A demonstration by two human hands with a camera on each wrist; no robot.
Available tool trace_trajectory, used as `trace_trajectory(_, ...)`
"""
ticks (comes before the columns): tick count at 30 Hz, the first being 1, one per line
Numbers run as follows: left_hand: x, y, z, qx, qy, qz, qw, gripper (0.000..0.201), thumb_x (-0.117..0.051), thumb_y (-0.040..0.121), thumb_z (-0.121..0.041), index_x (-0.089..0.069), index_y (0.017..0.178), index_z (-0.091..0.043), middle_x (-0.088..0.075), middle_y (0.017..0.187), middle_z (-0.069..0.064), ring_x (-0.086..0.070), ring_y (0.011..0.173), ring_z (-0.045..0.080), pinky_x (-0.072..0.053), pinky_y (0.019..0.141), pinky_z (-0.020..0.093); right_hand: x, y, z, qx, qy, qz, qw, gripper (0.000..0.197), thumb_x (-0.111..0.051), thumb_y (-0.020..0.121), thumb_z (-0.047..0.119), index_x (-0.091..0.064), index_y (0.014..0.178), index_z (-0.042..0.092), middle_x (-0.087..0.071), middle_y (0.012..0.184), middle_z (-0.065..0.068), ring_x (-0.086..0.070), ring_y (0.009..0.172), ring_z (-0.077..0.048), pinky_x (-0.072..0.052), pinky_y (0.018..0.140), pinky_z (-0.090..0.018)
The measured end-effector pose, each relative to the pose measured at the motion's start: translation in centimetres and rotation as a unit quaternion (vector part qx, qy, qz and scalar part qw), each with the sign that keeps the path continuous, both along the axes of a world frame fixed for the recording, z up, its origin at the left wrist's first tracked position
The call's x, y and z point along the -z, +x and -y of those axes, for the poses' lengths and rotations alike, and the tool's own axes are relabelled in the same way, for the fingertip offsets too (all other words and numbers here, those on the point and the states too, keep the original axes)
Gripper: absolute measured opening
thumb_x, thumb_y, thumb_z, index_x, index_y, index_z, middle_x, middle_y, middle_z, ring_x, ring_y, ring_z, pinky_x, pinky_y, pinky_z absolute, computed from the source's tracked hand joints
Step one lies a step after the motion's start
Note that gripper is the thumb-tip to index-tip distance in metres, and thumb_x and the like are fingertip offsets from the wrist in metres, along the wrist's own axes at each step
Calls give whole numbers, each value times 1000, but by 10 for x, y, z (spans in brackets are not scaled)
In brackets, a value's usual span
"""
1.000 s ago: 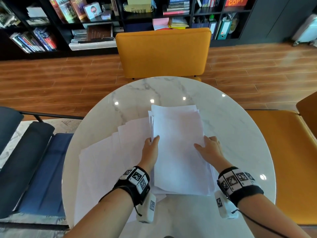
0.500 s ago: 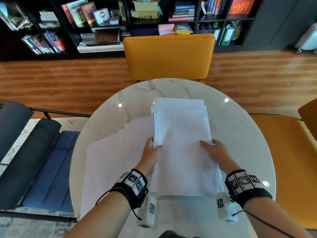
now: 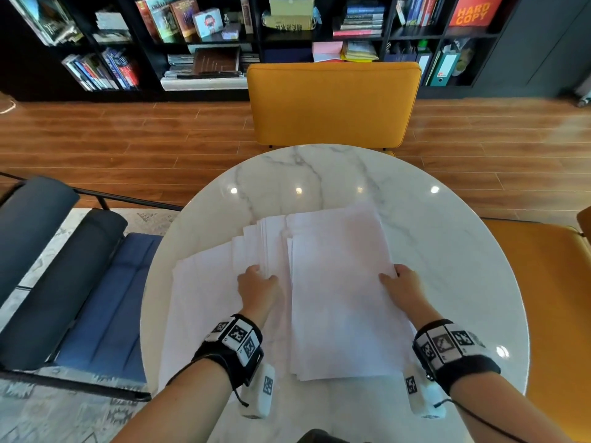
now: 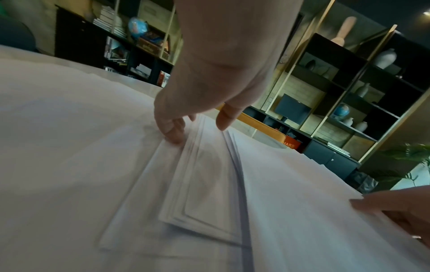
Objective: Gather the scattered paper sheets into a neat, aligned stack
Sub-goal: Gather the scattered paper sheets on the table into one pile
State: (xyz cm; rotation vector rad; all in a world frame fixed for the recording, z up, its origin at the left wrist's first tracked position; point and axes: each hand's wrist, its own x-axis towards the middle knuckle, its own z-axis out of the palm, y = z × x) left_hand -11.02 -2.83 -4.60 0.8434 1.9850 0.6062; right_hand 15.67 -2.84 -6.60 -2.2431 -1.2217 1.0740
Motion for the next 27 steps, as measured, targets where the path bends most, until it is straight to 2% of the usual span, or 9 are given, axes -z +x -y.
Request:
trace_trajectory(3,5,2,-9,6,-45,47,998,66,-51,81,-17,-32,143,-7,-40,142,14,-48,125,33,-44,102,42,2,-5,-1,-37,-10,60,997,37,-55,82,21,-64,112,1,-63,109,-23,-63,90,-36,-49,76,-36)
trace_trajectory(6,21,4,-19,-2,-50,55,997,65,-50,72,-22,-43,135,-8,-54,133,15,-58,111,34,-51,95,45,2,-15,-1,-73,-13,69,995,31,-52,83,13,-64,109,1,-60,105,-19,-58,85,-32,-40,71,-29)
trace_trajectory(9,10,16,-16,12,-25,54,998,51,-41,89,-10,-34,138,-3,-56,118,16,-58,106,35,-48,85,37,1,-22,0,-108,-30,51,992,18,-49,85,13,-63,97,12,-56,90,-10,-52,83,-27,-39,66,-27)
trace_trajectory(12,6,21,-8,23,17,47,998,46,-36,93,-13,-27,138,-7,-55,101,13,-56,92,34,-43,77,36,-1,-27,2,-139,-50,54,988,36,-48,89,19,-55,123,8,-53,118,-18,-57,101,-34,-47,87,-35)
trace_trajectory(15,4,22,0,43,46,34,997,52,-41,93,-18,-24,142,-13,-55,111,7,-55,95,30,-45,83,39,-6,-30,6,-176,-72,64,980,51,-50,91,31,-43,136,9,-43,131,-18,-48,118,-35,-42,100,-38)
trace_trajectory(20,6,20,3,70,106,60,990,59,-36,85,1,-33,139,-24,-58,126,5,-61,99,29,-49,78,35,-10,-31,14,-226,-57,145,962,69,-51,86,52,-37,138,9,-36,138,-14,-35,128,-32,-35,105,-39)
trace_trajectory(23,-5,20,4,49,133,127,982,52,-38,85,3,-43,129,-25,-63,110,0,-61,80,17,-48,63,26,-10,-25,18,-226,-44,174,957,81,-49,83,61,-32,142,8,-29,147,-11,-30,134,-32,-30,108,-41)
trace_trajectory(25,-14,19,5,35,143,170,974,50,-42,86,3,-44,125,-27,-62,98,-7,-60,75,12,-48,63,25,-10,-19,17,-188,-22,136,972,85,-52,82,61,-30,143,6,-30,149,-13,-30,135,-34,-30,110,-44)
trace_trajectory(27,-20,18,5,35,141,201,969,49,-46,85,2,-45,123,-29,-63,96,-11,-61,76,9,-51,67,26,-14,-13,18,-127,21,16,992,77,-58,81,54,-36,139,8,-46,140,-14,-45,127,-33,-40,105,-45)
